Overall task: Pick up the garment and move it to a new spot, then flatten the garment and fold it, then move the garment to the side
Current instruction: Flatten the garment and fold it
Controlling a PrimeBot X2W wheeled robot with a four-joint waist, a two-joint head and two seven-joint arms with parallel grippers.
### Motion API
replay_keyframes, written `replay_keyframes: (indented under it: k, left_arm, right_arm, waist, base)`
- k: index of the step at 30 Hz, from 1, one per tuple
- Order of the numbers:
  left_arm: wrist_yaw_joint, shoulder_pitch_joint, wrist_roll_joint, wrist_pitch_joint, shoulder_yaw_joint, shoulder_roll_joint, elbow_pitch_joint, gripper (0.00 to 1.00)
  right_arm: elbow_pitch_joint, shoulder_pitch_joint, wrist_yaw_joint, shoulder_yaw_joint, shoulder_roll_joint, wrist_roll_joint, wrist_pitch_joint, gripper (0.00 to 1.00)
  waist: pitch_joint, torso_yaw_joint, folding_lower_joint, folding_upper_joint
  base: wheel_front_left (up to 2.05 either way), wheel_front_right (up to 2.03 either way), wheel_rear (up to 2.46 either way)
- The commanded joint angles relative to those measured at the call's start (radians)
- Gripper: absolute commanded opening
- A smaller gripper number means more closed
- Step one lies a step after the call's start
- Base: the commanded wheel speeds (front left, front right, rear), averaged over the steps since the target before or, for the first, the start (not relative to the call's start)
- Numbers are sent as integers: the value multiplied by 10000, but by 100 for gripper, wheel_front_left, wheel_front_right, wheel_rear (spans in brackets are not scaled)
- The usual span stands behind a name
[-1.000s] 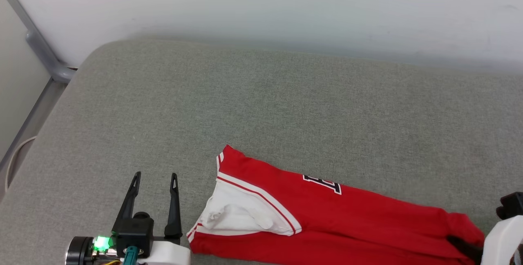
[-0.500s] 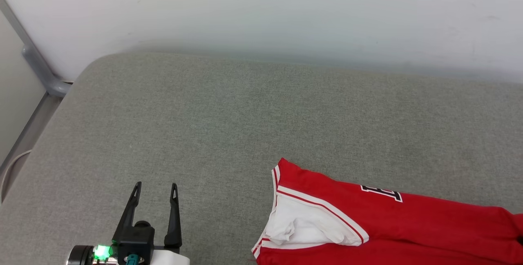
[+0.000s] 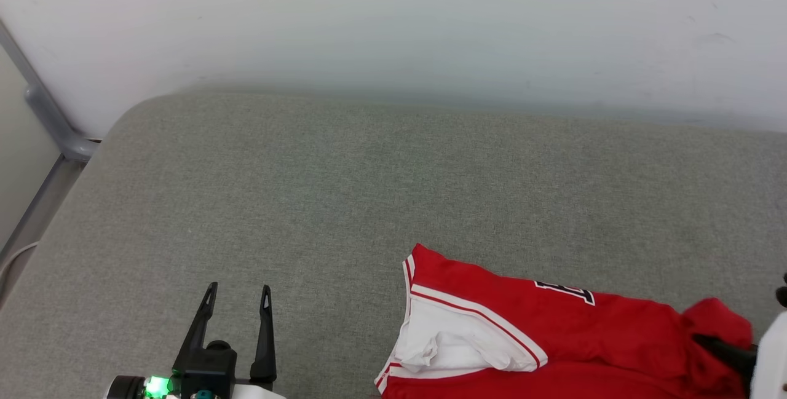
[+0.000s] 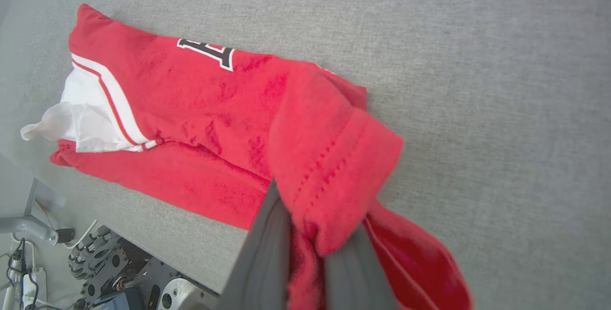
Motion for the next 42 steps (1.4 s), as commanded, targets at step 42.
replay_keyframes:
  k: [42]
  left_arm:
    - [-590, -864, 526, -42, 122, -760, 205, 100]
  right_arm:
    - [2610, -4562, -10, 5524, 4501, -3047, -139, 0]
  waist:
    - [1177, 792, 0, 0]
  base:
    - [0, 0, 0]
